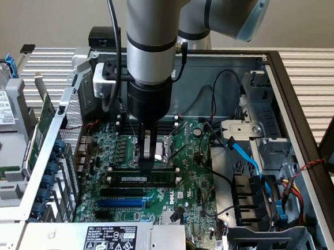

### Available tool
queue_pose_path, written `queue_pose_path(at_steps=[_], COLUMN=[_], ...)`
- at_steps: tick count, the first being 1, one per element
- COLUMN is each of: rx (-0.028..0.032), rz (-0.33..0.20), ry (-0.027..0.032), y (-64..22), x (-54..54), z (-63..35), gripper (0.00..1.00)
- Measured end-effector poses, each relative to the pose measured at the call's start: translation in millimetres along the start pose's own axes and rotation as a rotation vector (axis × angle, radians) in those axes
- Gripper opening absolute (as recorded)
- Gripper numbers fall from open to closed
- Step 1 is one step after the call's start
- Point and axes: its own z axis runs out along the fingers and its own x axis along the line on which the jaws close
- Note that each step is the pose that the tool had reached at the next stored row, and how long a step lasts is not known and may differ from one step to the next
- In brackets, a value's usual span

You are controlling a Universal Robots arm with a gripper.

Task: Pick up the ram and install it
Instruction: 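Insert the ram into the slot, then press down the ram until it locks into place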

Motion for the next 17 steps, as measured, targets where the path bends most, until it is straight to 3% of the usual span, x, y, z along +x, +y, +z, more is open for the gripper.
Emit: queue_pose_path(at_steps=[12,14,16,17], rx=[-0.0002,-0.0005,-0.0005,0.0014], rz=[0.000,0.000,0.000,0.000], ry=[-0.0002,0.0000,0.0003,0.0002], y=[4.1,7.4,8.0,8.0], x=[0.1,-0.1,-0.6,-1.2], z=[-9.3,-8.8,-8.1,-7.6], gripper=[0.27,0.25,0.13,0.13])
